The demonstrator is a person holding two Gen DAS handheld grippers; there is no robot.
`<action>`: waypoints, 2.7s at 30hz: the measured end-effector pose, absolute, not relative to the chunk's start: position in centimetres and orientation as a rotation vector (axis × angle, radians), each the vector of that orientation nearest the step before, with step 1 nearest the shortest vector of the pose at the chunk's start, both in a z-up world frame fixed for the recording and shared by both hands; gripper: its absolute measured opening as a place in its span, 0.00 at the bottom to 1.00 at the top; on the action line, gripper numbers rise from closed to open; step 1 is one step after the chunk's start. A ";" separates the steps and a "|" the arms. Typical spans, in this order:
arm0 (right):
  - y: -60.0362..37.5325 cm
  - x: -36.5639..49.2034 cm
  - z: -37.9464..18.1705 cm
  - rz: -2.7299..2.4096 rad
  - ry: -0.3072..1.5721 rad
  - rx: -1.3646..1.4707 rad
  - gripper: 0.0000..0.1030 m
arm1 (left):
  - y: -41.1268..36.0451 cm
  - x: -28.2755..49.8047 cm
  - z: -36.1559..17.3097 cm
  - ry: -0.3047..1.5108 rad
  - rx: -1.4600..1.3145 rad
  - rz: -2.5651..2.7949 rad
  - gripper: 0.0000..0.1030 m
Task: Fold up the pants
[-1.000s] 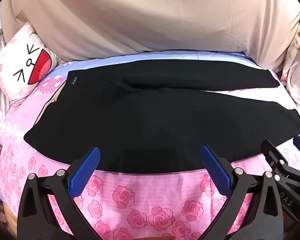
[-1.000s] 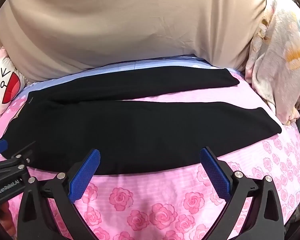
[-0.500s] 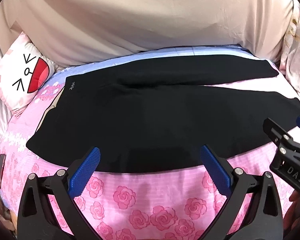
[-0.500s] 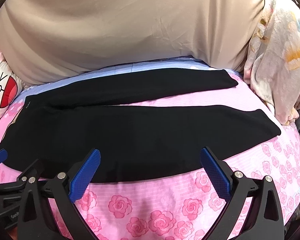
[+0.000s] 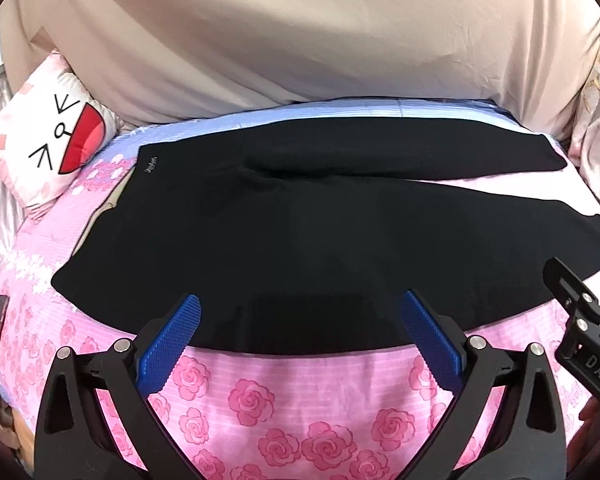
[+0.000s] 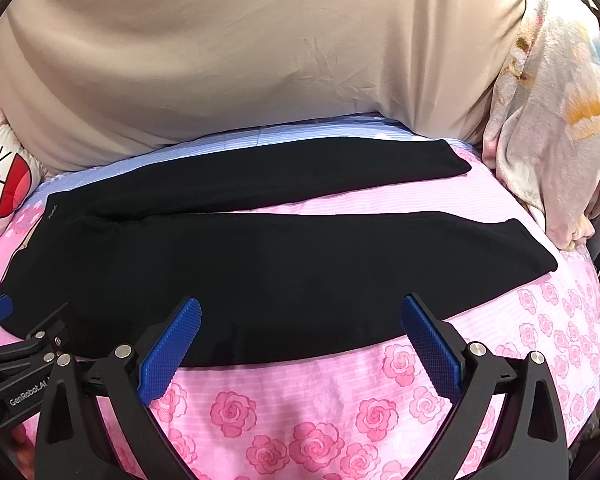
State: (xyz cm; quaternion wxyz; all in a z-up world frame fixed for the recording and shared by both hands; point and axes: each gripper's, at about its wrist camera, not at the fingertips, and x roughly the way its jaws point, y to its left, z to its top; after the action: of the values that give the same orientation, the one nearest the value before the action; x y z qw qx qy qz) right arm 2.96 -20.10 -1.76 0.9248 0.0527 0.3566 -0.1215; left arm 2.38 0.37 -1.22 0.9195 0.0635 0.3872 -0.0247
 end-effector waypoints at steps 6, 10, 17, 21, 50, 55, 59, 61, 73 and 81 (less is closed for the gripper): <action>-19.8 2.9 -1.8 -0.249 0.730 0.103 0.95 | 0.5 2.8 -1.2 0.801 0.132 -0.051 0.95; -19.8 2.9 -1.9 -0.250 0.730 0.104 0.95 | 0.4 2.9 -1.3 0.801 0.137 -0.054 0.95; -19.7 3.1 -1.9 -0.248 0.732 0.103 0.95 | 0.5 2.8 -1.1 0.773 0.131 -0.059 0.95; -19.5 3.1 -1.8 -0.244 0.731 0.101 0.95 | 0.3 2.7 -0.9 0.767 0.145 -0.064 0.95; -19.5 3.3 -1.9 -0.241 0.743 0.103 0.95 | -0.3 3.5 -1.3 0.785 0.190 -0.058 0.95; -20.1 3.8 -2.0 -0.249 0.733 0.097 0.95 | -0.2 4.0 -1.6 0.801 0.188 -0.063 0.95; -22.6 4.8 -2.3 -0.217 0.743 0.113 0.95 | 0.0 4.7 -1.6 0.807 0.173 -0.064 0.95; -25.1 5.3 -1.9 -0.178 0.719 0.136 0.94 | 0.4 5.2 -1.4 0.801 0.164 -0.060 0.95; -40.3 14.6 -2.3 -0.199 0.712 0.193 0.94 | 0.2 8.6 -0.9 0.699 0.113 -0.028 0.95; -43.5 18.7 -3.3 -0.391 0.769 0.114 0.94 | -1.5 12.7 -2.3 0.800 0.190 -0.038 0.95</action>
State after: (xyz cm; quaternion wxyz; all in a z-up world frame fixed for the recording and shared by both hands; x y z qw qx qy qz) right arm 18.71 -43.54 -3.34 0.9069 0.0552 0.3724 -0.1892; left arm 12.73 -1.52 -2.31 0.9166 0.0923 0.3886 -0.0184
